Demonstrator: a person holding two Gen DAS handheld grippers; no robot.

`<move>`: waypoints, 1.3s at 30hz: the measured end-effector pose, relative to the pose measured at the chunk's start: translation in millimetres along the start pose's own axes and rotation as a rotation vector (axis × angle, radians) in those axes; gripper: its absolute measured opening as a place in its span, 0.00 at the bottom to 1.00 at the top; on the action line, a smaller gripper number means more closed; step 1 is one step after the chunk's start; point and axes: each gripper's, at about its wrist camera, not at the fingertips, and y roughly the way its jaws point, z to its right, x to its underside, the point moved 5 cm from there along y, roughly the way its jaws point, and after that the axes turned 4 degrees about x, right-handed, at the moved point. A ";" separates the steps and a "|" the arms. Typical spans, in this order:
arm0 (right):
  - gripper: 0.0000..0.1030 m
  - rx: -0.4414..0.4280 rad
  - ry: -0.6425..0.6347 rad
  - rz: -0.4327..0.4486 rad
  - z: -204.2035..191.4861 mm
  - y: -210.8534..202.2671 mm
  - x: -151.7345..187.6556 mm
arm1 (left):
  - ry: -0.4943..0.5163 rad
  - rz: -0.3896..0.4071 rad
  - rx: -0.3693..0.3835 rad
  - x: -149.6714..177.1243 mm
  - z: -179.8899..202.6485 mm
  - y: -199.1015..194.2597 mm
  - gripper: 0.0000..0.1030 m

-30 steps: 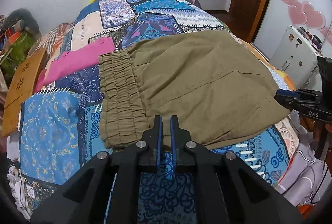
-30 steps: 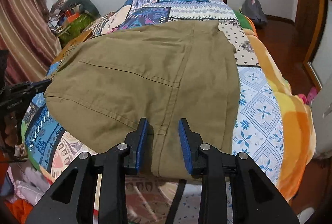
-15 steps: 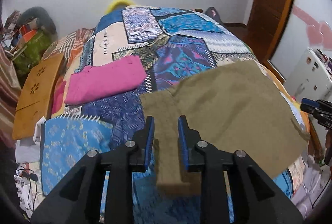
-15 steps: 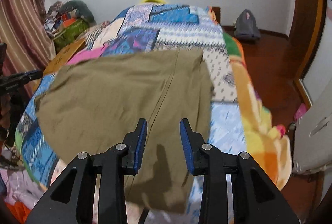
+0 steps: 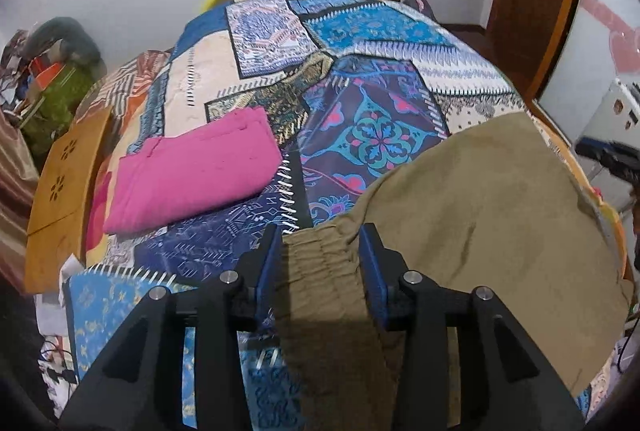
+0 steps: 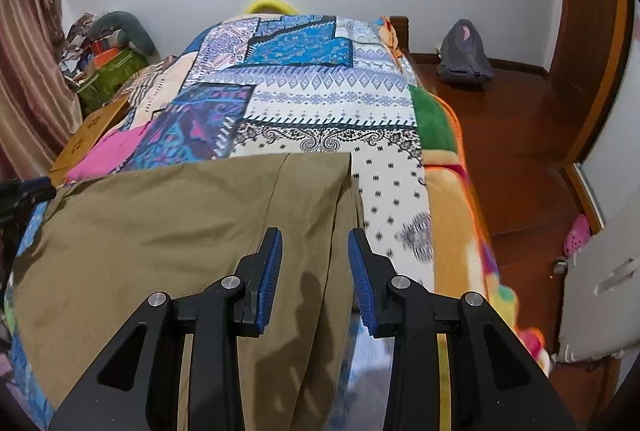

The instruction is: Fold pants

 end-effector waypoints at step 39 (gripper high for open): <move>0.36 0.036 -0.129 0.023 -28.8 17.4 -34.1 | -0.048 0.052 -0.047 -18.6 -7.2 -17.4 0.66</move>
